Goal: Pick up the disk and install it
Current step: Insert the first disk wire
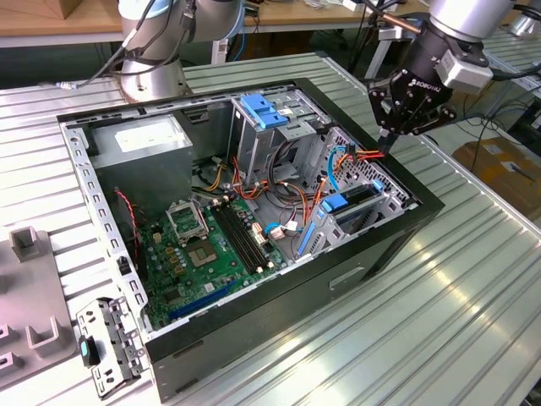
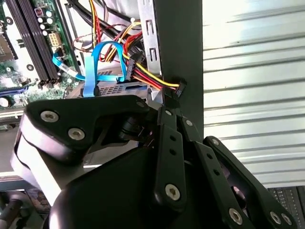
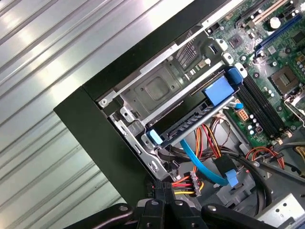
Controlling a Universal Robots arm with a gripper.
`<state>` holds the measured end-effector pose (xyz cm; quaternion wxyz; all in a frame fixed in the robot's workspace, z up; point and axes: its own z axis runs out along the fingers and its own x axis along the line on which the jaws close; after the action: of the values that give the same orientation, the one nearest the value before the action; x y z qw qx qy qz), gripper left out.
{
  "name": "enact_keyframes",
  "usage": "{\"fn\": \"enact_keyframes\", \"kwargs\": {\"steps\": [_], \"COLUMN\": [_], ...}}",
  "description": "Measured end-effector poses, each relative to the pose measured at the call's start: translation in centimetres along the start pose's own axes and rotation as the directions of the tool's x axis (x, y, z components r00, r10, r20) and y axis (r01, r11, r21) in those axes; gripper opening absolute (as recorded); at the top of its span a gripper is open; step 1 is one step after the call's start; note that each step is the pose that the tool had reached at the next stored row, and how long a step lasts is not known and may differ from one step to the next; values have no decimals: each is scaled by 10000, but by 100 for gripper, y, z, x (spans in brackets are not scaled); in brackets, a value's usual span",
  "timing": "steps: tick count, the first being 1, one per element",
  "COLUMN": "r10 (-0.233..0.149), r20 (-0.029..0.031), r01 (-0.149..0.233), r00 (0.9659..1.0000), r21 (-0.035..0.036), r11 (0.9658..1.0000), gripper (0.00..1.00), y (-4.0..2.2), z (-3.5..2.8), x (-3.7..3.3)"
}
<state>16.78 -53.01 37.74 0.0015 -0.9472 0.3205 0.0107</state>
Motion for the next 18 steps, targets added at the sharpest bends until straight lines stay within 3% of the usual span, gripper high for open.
{"fn": "enact_keyframes", "kwargs": {"steps": [6,9,11,16,17,18], "r10": [-669,-1230,-1624,-1632,-1632,-1631], "r20": [-54,-65,-66,-77,-96,-171], "r01": [669,1230,1624,1632,1632,1632], "r00": [9977,9924,9867,9866,9866,9865], "r21": [39,23,17,9,11,20], "r11": [9977,9924,9867,9866,9866,9866], "gripper": [11,11,11,11,11,11], "y": [-2,-2,-12,-37,-37,-37], "z": [3,10,16,15,16,17], "x": [4,4,19,49,50,50]}}
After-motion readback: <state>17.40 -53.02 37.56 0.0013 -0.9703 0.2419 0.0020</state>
